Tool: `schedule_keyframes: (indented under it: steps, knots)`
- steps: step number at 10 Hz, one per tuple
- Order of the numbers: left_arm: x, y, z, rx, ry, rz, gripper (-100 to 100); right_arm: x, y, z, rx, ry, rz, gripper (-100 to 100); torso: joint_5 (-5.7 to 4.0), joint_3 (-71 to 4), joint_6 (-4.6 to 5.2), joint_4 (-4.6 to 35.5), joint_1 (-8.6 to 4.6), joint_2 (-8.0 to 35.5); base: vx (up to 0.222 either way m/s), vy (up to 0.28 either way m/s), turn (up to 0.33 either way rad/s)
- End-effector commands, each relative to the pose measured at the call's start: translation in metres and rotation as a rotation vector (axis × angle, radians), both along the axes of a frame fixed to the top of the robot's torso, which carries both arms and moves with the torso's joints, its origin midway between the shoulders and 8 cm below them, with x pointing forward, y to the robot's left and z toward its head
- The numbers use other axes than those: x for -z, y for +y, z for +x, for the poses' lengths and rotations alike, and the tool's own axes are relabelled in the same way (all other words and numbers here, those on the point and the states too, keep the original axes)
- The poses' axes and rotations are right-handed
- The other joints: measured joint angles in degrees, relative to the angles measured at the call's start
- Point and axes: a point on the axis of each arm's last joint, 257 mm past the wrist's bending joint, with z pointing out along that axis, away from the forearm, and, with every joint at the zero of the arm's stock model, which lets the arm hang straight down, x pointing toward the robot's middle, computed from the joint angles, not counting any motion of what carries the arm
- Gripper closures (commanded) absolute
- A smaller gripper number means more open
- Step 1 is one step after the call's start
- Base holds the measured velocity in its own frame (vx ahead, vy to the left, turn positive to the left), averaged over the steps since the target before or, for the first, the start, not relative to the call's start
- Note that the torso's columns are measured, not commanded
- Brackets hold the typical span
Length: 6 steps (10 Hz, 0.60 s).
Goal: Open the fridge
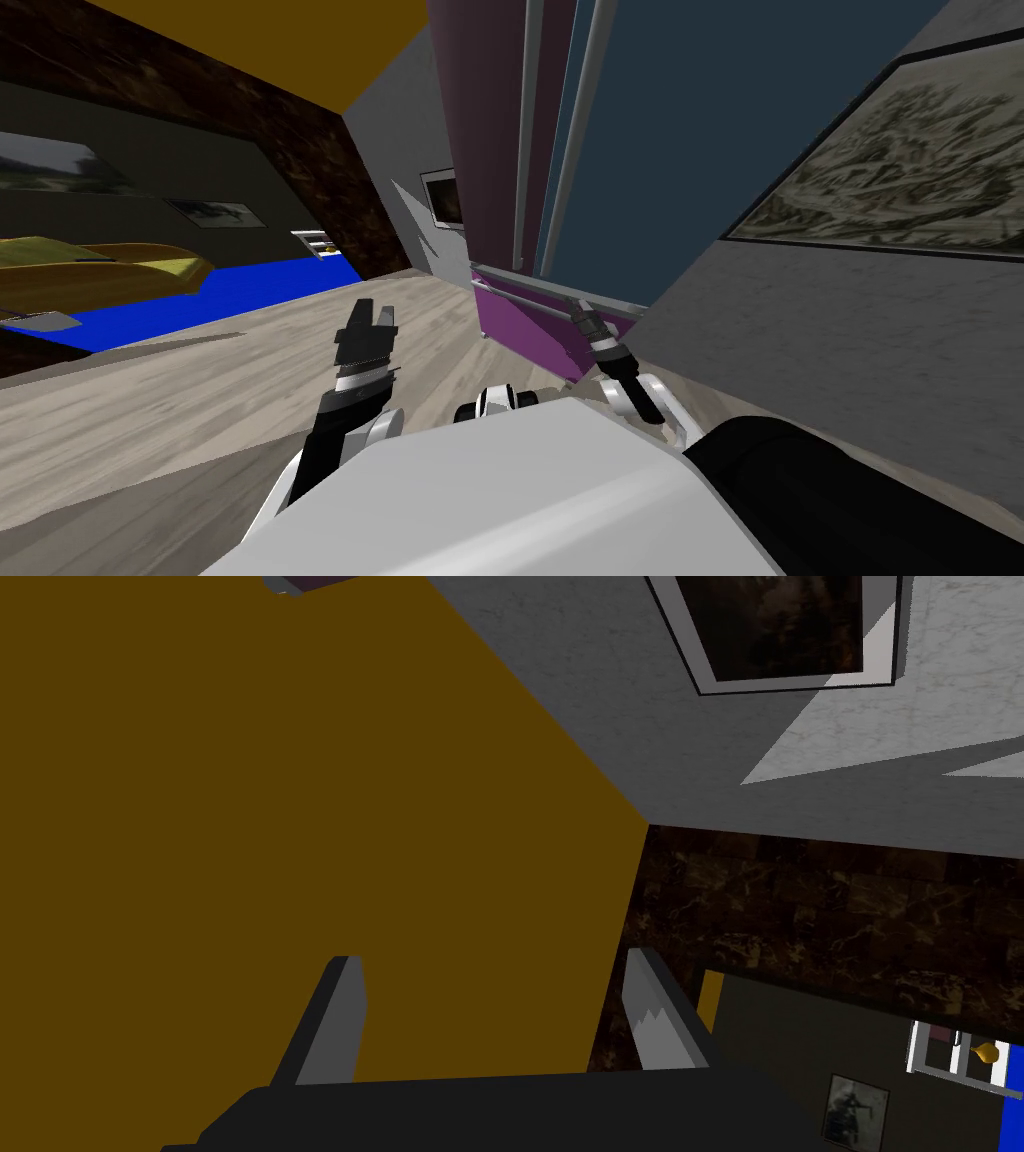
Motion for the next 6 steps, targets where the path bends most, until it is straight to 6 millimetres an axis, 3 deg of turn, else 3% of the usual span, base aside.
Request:
schedule_keyframes:
  steps: [1, 6]
  knots:
    - [0.000, 0.000, 0.000, 0.000, 0.000, 0.000, 0, 0.003, -0.010, -0.003, 0.052, 0.029, -0.176, -100, -0.01, 0.01, 0.01, 0.01, -0.05, 0.03, 0.129, 0.116, -0.105]
    - [0.000, 0.000, 0.000, 0.000, 0.000, 0.000, 0, 0.005, -0.025, -0.004, 0.119, 0.059, -0.448, -100, -0.01, 0.03, 0.00, 0.01, 0.00, 0.04, 0.107, 0.108, -0.060]
